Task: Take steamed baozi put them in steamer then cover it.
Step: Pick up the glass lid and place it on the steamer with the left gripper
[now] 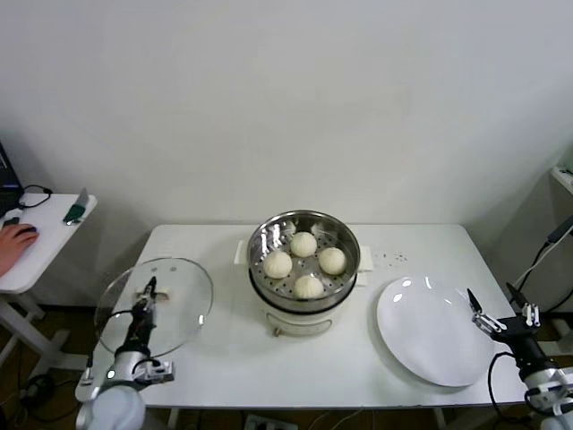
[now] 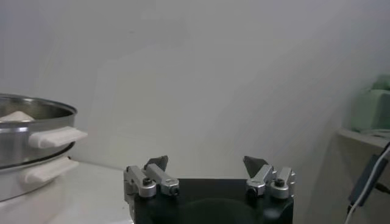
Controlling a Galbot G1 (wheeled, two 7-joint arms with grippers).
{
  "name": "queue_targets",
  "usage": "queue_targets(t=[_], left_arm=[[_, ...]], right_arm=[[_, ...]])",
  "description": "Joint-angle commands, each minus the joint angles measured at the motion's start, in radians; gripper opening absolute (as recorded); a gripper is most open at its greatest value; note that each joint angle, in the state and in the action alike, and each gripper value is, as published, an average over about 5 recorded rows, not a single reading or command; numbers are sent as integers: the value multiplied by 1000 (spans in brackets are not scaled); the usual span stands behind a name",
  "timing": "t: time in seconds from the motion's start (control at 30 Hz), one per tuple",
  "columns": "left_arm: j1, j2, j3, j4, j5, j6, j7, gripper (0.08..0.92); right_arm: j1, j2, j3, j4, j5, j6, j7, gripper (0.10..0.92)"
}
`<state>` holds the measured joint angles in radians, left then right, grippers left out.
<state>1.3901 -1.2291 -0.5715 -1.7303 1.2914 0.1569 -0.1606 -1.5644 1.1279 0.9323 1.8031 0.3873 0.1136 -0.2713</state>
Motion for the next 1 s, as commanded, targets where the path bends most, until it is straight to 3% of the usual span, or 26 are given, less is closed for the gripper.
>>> queue_targets(t=[0.03, 0.27, 0.5, 0.73, 1.0], left_arm=[[181, 65, 12, -367, -22, 191, 3, 149], [171, 139, 87, -493, -30, 276, 40, 149], [-18, 213, 319, -474, -34, 373, 131, 149], [-303, 166, 608, -422, 42, 448, 304, 149], [-555, 65, 811, -304, 53, 550, 439, 149]], right_arm=[[13, -10, -13, -17, -4, -2, 8, 823], [36, -19, -45, -41, -34, -5, 31, 823], [64, -12, -81, -55, -67, -4, 48, 823], [91, 3, -95, -76, -87, 2, 52, 823], [99, 13, -81, -96, -93, 9, 51, 823]])
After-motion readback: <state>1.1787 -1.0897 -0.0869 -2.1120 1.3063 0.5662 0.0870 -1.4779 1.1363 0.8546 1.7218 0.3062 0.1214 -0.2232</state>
